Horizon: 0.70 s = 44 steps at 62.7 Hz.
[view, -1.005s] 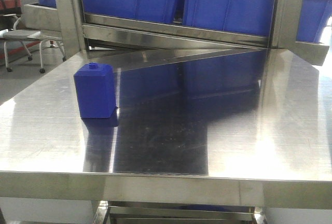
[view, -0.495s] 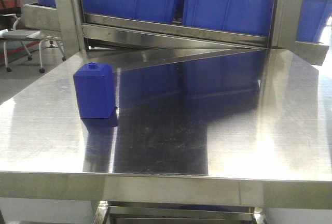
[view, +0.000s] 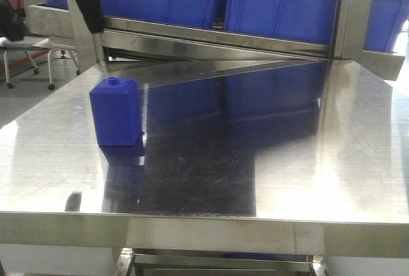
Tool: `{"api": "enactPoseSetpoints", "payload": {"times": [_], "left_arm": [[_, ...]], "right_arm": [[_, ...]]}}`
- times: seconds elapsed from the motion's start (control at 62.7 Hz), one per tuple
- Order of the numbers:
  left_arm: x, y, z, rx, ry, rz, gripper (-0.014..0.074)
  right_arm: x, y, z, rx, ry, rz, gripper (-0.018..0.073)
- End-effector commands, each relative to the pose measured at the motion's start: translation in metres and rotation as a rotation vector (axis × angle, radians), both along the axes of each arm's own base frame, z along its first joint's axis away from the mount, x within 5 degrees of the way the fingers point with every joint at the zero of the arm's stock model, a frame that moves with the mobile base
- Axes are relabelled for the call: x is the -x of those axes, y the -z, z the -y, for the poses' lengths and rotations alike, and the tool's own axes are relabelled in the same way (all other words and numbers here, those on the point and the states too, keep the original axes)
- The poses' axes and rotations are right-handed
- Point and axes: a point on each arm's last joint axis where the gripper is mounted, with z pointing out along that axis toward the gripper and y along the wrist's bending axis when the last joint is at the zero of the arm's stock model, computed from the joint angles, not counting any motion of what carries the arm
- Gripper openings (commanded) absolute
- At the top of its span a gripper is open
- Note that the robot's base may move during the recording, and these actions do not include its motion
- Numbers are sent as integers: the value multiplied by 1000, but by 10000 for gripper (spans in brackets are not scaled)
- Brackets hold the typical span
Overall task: Pick and sort blue part to right shelf
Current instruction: 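Hold the blue bottle in the right gripper while moving the left arm, then lower the open left gripper around the remaining blue bottle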
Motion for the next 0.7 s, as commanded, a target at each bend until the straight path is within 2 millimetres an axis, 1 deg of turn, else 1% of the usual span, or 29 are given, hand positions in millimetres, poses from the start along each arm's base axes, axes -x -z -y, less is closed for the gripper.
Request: {"api": "enactPoseSetpoints", "payload": {"times": [0.0, 0.144, 0.495, 0.574, 0.686], "left_arm": [[-5, -19, 7, 26, 16, 29, 641], [-20, -13, 17, -7, 62, -22, 641], [-55, 0, 40, -56, 63, -141, 641], [-59, 3, 43, -75, 87, -167, 641], [-62, 10, 49, -51, 95, -196, 641]], "right_arm": [[1, -17, 1, 7, 14, 111, 426], [1, -17, 1, 7, 14, 111, 426], [1, -17, 1, 7, 14, 111, 426], [1, -17, 1, 7, 14, 111, 426], [1, -17, 1, 7, 14, 111, 426]]}}
